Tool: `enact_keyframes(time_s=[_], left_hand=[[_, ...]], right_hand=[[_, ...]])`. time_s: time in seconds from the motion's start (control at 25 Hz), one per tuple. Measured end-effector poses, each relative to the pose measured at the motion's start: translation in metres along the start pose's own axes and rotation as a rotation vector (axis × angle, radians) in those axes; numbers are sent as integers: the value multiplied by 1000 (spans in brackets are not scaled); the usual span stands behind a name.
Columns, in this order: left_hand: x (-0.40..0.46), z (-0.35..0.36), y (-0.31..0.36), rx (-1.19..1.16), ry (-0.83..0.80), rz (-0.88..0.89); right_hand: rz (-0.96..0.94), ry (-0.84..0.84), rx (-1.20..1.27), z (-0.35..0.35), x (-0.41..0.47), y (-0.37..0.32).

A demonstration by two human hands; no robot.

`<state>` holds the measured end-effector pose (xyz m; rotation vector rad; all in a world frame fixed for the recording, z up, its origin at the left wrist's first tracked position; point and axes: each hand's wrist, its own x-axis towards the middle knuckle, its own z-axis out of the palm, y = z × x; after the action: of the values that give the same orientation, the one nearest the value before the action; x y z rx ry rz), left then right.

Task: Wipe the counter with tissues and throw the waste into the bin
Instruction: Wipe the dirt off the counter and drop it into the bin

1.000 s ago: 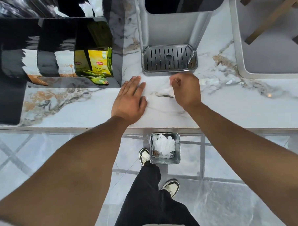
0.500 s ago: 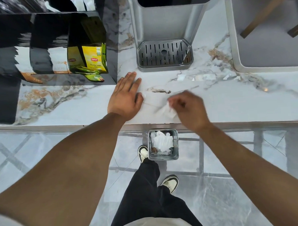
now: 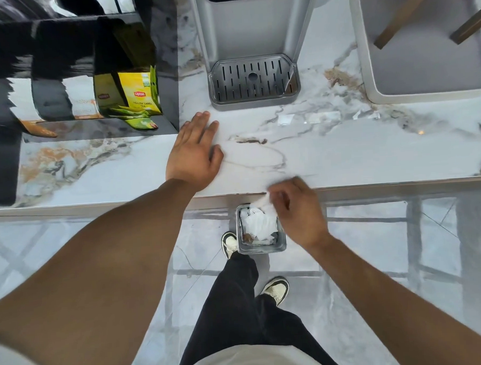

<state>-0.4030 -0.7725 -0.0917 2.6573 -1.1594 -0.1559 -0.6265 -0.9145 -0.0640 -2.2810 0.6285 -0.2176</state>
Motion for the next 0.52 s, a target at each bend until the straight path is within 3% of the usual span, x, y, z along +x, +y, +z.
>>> enact_keyframes(time_s=[0.08,0.28,0.52], left_hand=[[0,0,0,9,-3,2],[0,2,-2,-1,15,14],[1,2,-2,-7,7,24]], right_hand=[[23,-32,104,6,-13,-14],[93,206,148,-8,56,-32],[207,259,187,0,124,-27]])
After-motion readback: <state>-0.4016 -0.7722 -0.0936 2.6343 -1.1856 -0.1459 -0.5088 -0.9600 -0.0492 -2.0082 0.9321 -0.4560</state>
